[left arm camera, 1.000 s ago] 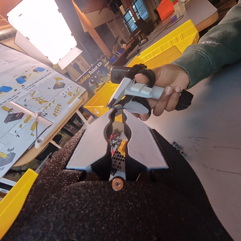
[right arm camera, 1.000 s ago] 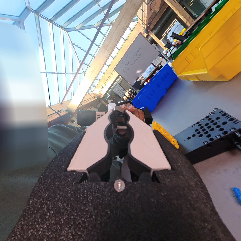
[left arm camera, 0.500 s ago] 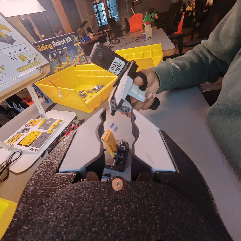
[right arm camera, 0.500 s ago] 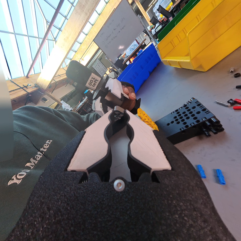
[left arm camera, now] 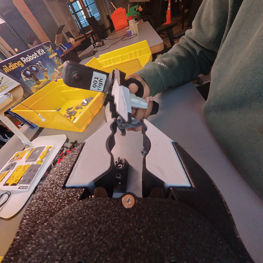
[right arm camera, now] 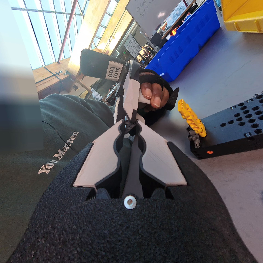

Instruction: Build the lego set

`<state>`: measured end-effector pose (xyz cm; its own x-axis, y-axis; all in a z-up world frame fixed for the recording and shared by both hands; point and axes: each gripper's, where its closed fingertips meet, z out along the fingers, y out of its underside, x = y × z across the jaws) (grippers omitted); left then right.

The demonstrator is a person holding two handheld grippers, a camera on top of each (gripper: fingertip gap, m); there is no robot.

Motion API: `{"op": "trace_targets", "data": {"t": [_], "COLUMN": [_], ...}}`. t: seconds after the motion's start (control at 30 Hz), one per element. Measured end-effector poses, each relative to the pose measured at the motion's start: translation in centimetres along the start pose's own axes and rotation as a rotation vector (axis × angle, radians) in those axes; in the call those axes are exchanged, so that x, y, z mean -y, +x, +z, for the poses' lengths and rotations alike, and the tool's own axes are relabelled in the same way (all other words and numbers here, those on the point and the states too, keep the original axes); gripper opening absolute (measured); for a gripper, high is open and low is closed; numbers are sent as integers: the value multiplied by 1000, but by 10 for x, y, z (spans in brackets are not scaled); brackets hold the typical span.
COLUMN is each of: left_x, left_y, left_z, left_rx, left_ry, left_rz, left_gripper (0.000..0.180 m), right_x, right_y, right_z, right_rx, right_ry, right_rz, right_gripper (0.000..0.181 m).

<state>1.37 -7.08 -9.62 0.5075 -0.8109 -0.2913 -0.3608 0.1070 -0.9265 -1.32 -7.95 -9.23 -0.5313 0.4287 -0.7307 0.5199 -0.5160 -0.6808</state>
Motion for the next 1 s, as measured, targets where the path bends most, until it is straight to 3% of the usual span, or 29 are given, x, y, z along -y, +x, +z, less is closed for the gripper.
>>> {"op": "trace_targets", "data": {"t": [0.07, 0.17, 0.27, 0.37, 0.63, 0.77, 1.0], "left_x": [3, 13, 27, 29, 12, 6, 3], "left_y": [-4, -15, -24, -29, -28, -26, -23], "left_z": [0, -8, -21, -23, -11, -6, -5], "left_rx": [38, 89, 86, 92, 195, 216, 190], "left_ry": [8, 75, 193, 235, 80, 23, 16], "left_rz": [16, -10, -119, -173, 27, 107, 96], "left_gripper": [34, 34, 34, 34, 34, 34, 32], "right_x": [5, 17, 25, 25, 32, 23, 20], "right_y": [-1, -12, -22, -16, -7, 3, 6], "right_z": [-1, -6, -12, -6, -10, -6, -7], "right_rx": [-2, -51, -154, -250, -92, -140, -122], "right_ry": [28, 74, 75, 67, 175, 124, 101], "right_rz": [-33, -341, -638, -741, -227, -217, -160], "right_gripper": [13, 30, 34, 35, 28, 14, 10]}}
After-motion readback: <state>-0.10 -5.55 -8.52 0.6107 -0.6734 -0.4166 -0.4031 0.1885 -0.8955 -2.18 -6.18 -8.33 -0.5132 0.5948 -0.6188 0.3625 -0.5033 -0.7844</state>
